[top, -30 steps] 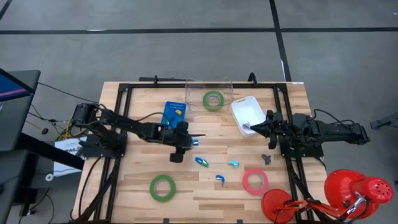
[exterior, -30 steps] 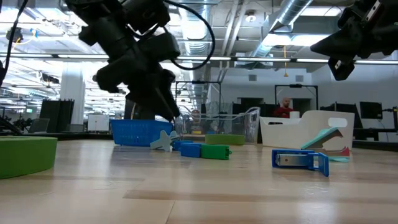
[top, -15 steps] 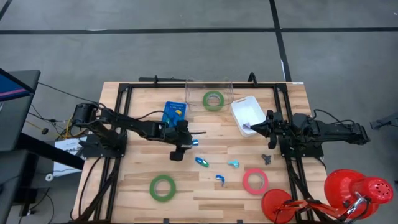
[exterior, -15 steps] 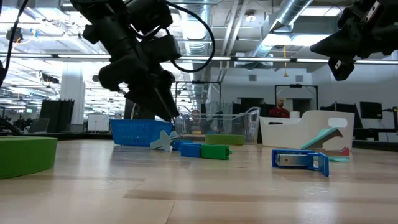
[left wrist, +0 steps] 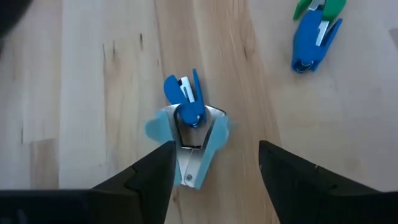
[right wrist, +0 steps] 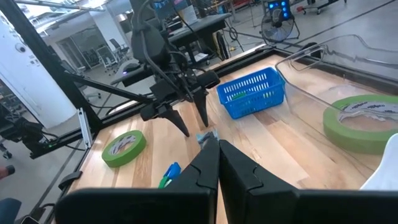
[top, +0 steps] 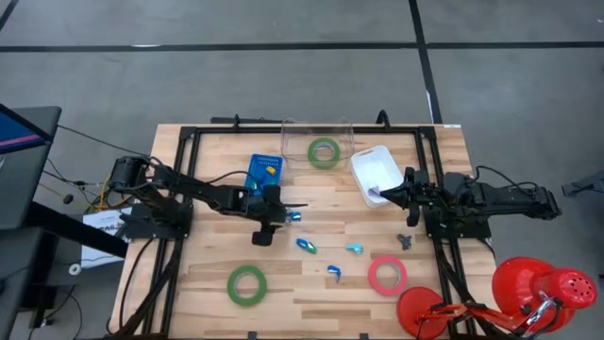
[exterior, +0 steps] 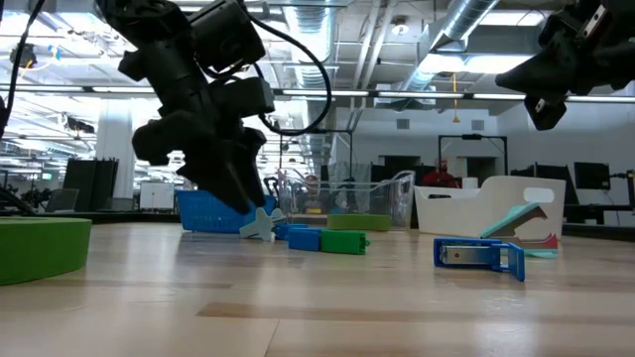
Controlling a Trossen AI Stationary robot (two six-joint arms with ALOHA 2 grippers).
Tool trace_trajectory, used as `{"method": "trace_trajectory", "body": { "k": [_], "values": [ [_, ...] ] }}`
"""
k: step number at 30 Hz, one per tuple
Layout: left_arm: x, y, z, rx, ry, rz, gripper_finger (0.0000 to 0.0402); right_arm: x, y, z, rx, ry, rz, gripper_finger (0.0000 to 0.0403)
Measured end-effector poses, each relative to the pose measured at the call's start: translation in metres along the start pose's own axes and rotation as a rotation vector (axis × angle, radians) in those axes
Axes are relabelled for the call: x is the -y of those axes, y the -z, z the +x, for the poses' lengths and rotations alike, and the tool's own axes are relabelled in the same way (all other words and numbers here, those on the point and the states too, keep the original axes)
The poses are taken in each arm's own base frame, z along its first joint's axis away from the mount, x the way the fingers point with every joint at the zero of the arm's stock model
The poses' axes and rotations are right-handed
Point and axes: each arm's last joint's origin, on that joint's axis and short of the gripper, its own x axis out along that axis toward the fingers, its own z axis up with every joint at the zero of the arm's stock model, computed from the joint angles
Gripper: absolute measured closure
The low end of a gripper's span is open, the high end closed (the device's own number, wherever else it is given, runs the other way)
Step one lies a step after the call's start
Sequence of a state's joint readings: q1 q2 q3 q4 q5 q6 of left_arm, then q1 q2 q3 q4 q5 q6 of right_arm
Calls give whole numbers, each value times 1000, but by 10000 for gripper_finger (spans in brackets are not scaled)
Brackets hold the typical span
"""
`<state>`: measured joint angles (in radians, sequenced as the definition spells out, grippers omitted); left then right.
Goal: Pick and place Stapler, Stapler remover, tape
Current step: Put the gray staple remover into the white bin
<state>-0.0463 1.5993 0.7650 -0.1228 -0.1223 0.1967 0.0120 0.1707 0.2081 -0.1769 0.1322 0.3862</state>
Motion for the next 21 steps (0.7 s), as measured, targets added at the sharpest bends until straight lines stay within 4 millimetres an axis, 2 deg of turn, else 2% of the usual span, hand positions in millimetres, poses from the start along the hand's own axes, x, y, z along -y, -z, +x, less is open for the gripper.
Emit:
{"method": "trace_trajectory", "body": {
  "k": [5,11,21],
  "values": [
    [3,-2,0,25,70,2,194,0,1,0,-6,2,-1,403],
    [4,-7,0,75,61,12,212,0,1,0,-7,3,-2,403],
    [5,0,15,26,55,12,236,0,1,0,-9,5,-1,403]
  ]
}}
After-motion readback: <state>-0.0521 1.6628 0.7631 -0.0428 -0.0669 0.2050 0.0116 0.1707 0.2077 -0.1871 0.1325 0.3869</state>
